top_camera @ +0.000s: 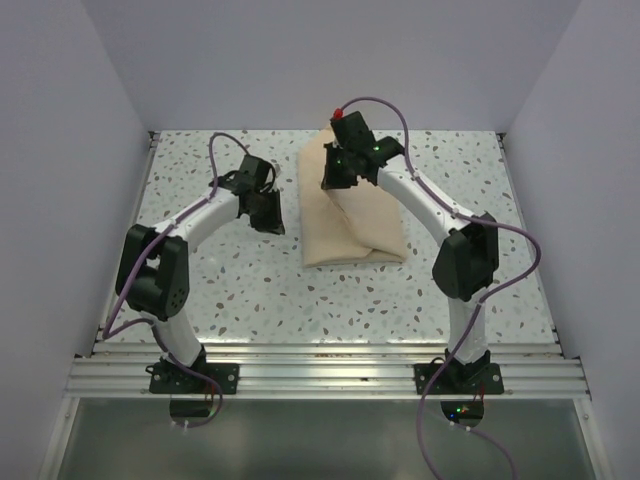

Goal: Prepare the surgical pack

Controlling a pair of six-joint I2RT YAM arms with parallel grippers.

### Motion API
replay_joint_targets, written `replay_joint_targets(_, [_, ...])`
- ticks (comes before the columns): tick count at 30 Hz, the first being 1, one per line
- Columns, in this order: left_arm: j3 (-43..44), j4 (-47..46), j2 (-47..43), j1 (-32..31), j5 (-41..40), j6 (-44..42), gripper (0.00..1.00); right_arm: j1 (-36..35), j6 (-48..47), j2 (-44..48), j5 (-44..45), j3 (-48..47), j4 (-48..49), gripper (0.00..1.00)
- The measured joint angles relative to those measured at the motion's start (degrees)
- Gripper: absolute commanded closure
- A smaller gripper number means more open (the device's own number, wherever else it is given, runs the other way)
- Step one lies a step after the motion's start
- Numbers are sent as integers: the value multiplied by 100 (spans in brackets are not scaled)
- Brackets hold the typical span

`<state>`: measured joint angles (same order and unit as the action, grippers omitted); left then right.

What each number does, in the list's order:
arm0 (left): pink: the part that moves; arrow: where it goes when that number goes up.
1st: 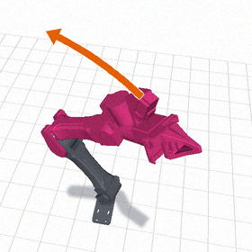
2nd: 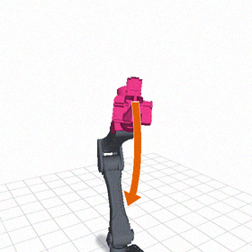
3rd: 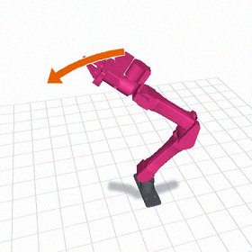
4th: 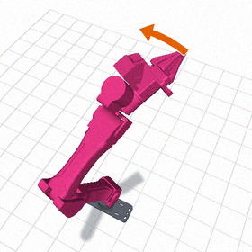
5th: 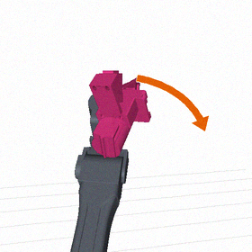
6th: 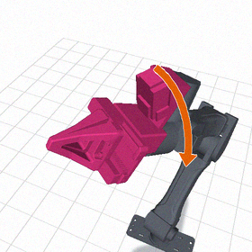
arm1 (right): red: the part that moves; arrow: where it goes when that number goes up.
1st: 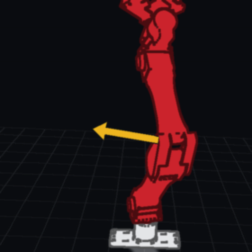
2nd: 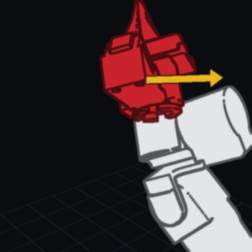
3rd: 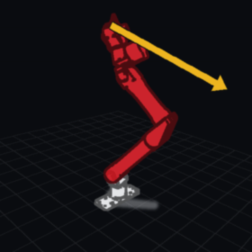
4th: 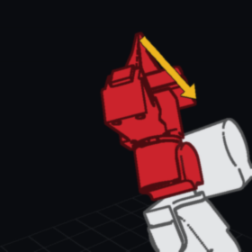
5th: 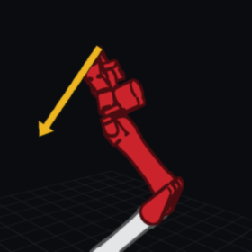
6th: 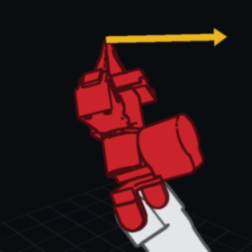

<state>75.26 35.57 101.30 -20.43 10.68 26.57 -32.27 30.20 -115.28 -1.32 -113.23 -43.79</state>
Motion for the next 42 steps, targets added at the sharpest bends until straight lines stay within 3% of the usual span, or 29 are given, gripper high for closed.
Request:
replay_joint_targets(21, [-205, -162, 236, 0, 201, 269, 83, -555, 50, -289, -149, -116, 107, 100])
replay_joint_targets(30, [-463, -350, 289, 0, 323, 461, 83, -566, 140, -833, -348, -144, 293, 100])
replay_joint_targets(42, [-603, -236, 243, 17, -197, 686, 82, -723, 173, -1335, -422, -151, 358, 100])
